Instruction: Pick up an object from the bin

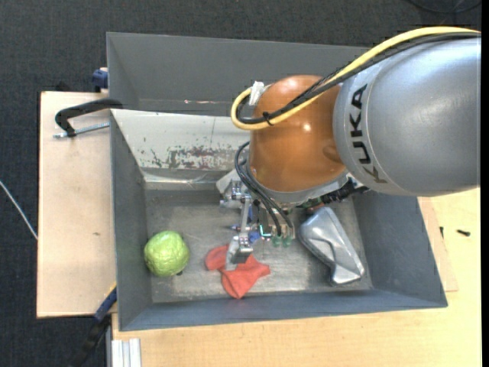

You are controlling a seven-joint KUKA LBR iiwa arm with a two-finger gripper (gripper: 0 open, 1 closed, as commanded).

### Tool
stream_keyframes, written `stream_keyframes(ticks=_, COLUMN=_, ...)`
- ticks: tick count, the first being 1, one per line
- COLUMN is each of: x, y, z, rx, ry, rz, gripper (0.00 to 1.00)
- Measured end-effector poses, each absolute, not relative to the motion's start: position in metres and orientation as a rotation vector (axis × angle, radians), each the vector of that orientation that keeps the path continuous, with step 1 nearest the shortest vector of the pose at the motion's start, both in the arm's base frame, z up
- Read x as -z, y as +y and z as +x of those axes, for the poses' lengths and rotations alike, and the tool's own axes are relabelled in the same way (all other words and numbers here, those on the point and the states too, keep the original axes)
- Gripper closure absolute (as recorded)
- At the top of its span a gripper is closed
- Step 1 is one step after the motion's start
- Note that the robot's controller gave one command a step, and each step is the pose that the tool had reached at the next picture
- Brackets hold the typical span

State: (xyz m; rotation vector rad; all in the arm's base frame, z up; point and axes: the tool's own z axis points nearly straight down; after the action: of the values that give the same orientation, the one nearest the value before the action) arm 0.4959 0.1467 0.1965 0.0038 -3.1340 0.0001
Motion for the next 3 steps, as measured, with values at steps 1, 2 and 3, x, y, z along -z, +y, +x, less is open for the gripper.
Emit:
stream_keyframes(ticks=1, x=-0.2, y=0.146, z=0.497, rx=0.001, ry=-3.141, rz=0.001, gripper=0.0)
stream_keyframes(ticks=2, x=-0.077, y=0.129, z=0.506, rx=0.004, ry=-3.113, rz=0.47, gripper=1.0)
stream_keyframes(ticks=3, x=-0.074, y=0.128, z=0.507, rx=0.006, ry=-3.12, rz=0.468, gripper=0.0)
